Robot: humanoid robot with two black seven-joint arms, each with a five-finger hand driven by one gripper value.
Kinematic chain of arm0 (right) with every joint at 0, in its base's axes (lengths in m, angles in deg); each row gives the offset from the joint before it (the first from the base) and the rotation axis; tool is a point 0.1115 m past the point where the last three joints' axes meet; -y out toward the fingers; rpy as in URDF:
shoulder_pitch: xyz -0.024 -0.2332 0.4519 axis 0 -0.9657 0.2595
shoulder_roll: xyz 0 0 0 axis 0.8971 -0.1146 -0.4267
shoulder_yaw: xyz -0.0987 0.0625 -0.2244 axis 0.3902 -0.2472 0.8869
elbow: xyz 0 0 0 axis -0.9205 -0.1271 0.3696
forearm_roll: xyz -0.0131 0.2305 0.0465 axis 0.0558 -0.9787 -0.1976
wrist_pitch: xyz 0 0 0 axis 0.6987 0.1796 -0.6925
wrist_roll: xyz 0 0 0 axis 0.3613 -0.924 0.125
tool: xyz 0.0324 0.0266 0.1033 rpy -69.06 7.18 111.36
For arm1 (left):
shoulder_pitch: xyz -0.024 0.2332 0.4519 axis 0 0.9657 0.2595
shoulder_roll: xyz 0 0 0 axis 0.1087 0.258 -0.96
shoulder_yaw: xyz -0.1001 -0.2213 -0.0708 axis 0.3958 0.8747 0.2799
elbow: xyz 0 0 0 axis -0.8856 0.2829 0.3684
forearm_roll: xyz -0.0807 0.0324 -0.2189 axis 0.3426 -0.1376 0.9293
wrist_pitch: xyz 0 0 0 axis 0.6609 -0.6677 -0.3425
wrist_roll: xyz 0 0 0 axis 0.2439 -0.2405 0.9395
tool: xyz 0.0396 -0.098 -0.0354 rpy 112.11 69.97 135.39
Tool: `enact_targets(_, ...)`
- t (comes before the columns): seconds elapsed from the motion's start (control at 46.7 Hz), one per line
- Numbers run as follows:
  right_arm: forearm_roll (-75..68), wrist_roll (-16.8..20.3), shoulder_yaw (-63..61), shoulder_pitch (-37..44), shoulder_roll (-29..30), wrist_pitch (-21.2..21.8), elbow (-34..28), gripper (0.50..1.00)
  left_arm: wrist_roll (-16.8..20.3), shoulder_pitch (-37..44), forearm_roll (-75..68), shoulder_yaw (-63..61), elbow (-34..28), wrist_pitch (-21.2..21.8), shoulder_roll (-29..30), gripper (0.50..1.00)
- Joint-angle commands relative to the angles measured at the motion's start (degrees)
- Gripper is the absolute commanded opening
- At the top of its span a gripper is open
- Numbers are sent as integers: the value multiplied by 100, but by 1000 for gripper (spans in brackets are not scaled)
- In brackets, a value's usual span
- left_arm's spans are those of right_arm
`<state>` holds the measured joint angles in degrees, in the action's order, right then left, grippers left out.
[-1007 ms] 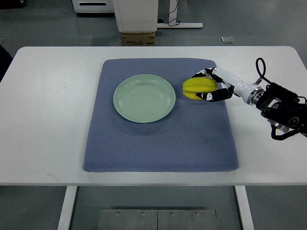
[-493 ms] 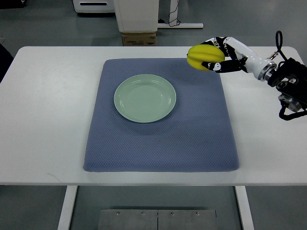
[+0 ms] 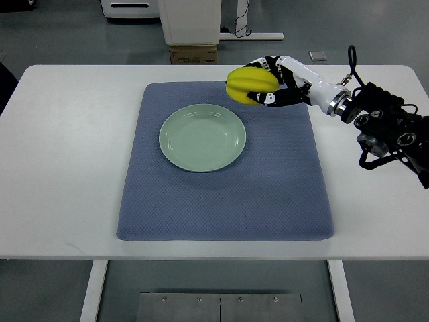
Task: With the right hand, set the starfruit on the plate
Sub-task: 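Carry the starfruit over the green plate and lower it down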
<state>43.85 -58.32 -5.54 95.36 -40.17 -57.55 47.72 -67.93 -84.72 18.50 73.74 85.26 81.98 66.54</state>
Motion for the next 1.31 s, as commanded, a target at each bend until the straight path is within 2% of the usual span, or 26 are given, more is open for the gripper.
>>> enact_targets(0.0,4,0,-8,29,175,-17,12,500,1,0,0,0,1,-1,0,1000)
enact_targets(0.214,4,0,0,-6,623,-52,64,500,1,0,0,0,1,-1,0,1000)
enact_targets(0.493,4,0,53,-172,1221,-140,451,500,1,0,0,0,1,-1,0,1000)
enact_targets(0.771,13,134,62,-454,1221,-280,864,500,1,0,0,0,1,-1,0,1000)
enact_targets(1.007,13,151,62,-533,1221,-342,856,500,1,0,0,0,1,-1,0,1000)
enact_targets(1.157,13,353,62,-542,1221,-342,847,500,1,0,0,0,1,-1,0,1000)
enact_targets(1.286,13,371,62,-542,1221,-342,847,500,1,0,0,0,1,-1,0,1000)
